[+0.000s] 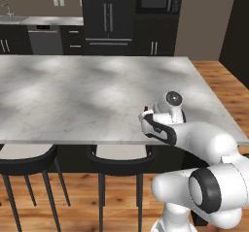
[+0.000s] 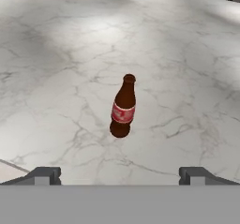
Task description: Place the large bottle from the dining counter next to the other large bottle outside the sink, and place the small bottle from the dining counter next to the other small bottle inside the sink.
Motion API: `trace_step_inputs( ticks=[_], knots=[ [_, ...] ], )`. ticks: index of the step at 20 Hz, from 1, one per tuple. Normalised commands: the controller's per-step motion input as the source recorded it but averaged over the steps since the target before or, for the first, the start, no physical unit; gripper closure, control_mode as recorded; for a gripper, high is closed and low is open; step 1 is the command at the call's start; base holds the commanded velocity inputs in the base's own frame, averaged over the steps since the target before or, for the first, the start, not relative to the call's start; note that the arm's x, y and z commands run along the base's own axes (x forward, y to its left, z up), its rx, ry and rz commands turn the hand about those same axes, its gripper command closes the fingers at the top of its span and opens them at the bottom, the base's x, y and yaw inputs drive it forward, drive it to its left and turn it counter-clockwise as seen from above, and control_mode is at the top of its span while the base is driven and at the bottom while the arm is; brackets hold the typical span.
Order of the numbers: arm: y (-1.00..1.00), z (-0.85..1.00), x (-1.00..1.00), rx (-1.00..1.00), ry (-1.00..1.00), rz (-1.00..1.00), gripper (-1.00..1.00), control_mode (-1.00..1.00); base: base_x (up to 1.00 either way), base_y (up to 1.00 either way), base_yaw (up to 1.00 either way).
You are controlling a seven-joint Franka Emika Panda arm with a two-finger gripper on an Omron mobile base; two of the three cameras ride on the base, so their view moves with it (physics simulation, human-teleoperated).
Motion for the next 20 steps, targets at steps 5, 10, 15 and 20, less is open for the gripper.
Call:
trace_step_inputs(
  ticks=[5, 10, 15, 20],
  knots=[
    [0.00, -0.02, 0.35, 0.00, 0.00, 0.00, -1.00, -1.00, 0.00, 0.00, 0.00],
    [0.00, -0.03, 0.23, 0.00, 0.00, 0.00, -1.00, -1.00, 0.00, 0.00, 0.00],
    [0.00, -0.07, 0.02, 0.00, 0.00, 0.00, -1.00, -1.00, 0.00, 0.00, 0.00],
    [0.00, -0.11, 0.04, 0.00, 0.00, 0.00, -1.00, -1.00, 0.00, 0.00, 0.00]
  ],
)
